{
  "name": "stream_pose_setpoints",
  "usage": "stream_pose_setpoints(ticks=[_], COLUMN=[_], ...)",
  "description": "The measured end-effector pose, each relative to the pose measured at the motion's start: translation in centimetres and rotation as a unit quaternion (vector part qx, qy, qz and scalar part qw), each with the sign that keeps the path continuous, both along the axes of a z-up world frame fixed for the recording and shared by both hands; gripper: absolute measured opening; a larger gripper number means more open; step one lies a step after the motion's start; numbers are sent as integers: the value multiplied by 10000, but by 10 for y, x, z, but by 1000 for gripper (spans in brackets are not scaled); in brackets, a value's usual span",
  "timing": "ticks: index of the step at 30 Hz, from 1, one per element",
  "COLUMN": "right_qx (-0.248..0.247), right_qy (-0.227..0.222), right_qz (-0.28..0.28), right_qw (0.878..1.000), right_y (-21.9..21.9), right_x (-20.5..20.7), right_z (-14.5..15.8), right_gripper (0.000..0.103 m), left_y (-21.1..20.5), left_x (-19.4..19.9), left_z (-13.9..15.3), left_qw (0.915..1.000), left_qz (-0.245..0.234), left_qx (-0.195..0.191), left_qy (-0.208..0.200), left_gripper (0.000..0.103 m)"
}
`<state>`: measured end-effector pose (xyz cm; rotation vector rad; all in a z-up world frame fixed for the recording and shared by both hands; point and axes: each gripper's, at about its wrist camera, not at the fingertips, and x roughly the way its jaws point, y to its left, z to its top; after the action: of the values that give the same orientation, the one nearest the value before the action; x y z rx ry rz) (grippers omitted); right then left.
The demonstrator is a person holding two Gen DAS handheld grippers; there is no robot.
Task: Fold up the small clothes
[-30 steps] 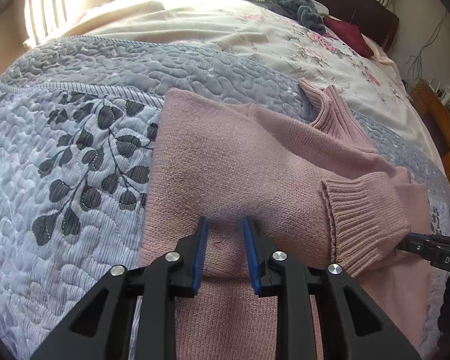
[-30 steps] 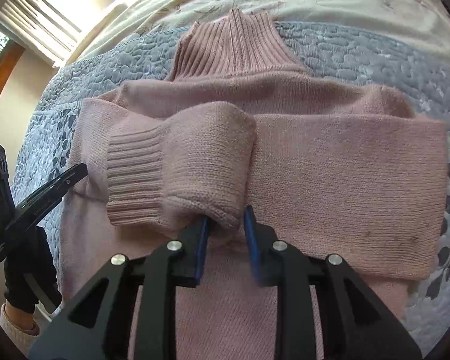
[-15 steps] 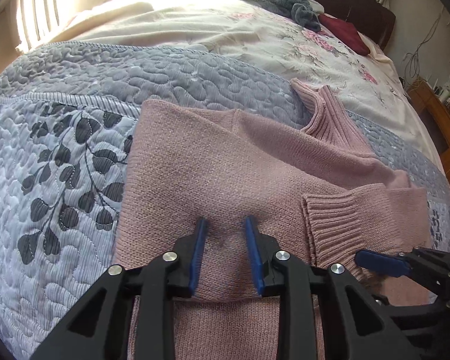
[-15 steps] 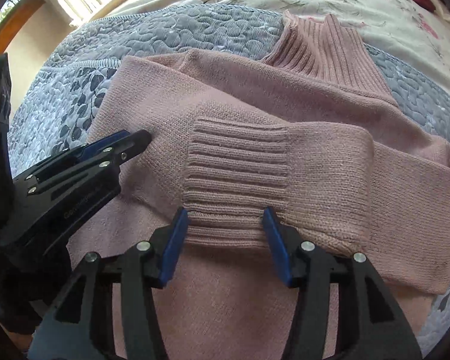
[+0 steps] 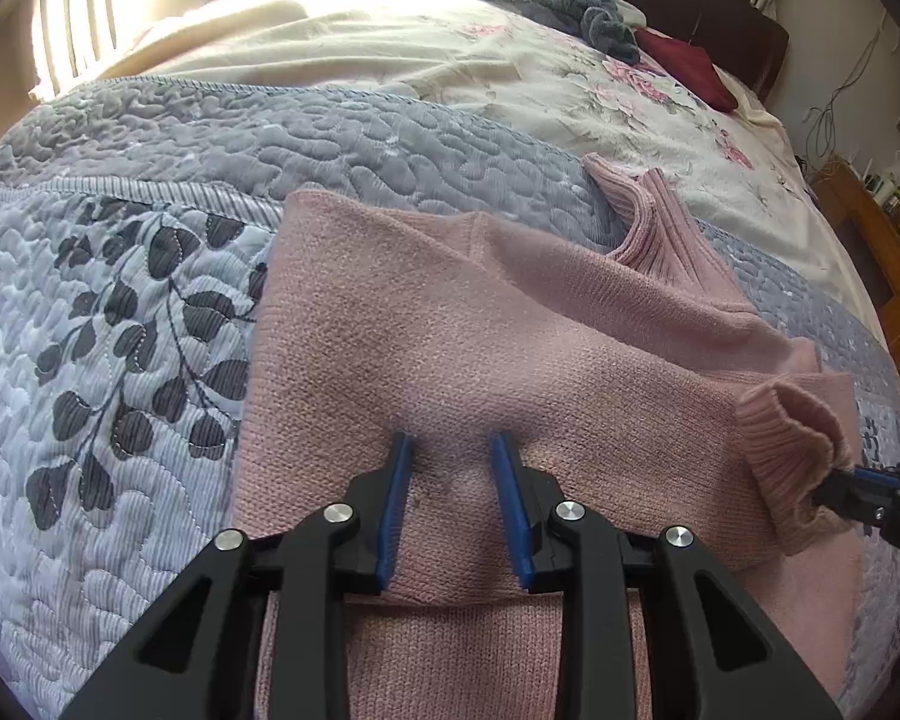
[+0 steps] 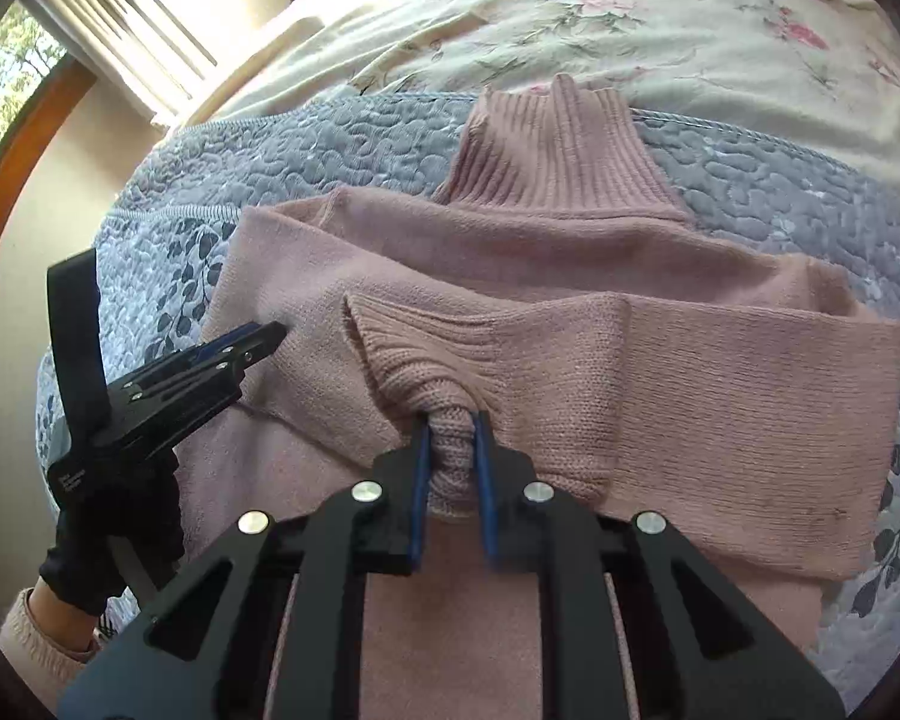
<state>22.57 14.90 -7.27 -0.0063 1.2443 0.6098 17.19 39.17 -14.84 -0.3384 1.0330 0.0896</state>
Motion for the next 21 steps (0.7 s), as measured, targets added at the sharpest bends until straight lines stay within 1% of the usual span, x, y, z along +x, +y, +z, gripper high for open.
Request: stream_pose_setpoints(ticks=[2,5,8,10,12,14,15,17,18,20,21], right_qx=[208,194,28,-131,-311,-493,-478,-345,-315,-260,-184], right_qy=[62,50,157,257,349,294,266,190,73,-196,-326], right_qz=[-314,-723,-1064,-1189,-1280,-1419,-1486,-1596,-1607,-1484,-1398], right_qw=[9993,9972,9942,9925,9907,9882,9874,9864,9865,9884,9895], right_y=[-36,-85,-125,-145,-158,-170,-176,-185,-185,-181,-176], right_x=[8,15,21,22,22,21,20,18,17,13,11], right_z=[7,10,-2,-16,-30,-38,-38,-32,-25,-9,0], right_gripper=[13,13,14,15,21,21,21,21,21,21,21], left_y=[0,-1,-1,-1,-2,-3,-4,-4,-5,-8,-11], left_x=[-1,-2,-2,-2,-2,-2,-1,-1,0,0,-3], left_z=[0,0,0,0,0,-1,0,1,3,12,20], left_qw=[10000,10000,10000,10000,10000,10000,9999,9999,9998,9994,9993], left_qz=[17,15,8,1,-7,-15,-23,-62,-85,-74,-100], left_qx=[-15,-6,12,20,52,79,90,114,159,340,353], left_qy=[-3,-20,-34,-44,-50,-52,-50,-22,16,72,-19], left_gripper=[30,30,30,30,30,30,30,30,30,31,31])
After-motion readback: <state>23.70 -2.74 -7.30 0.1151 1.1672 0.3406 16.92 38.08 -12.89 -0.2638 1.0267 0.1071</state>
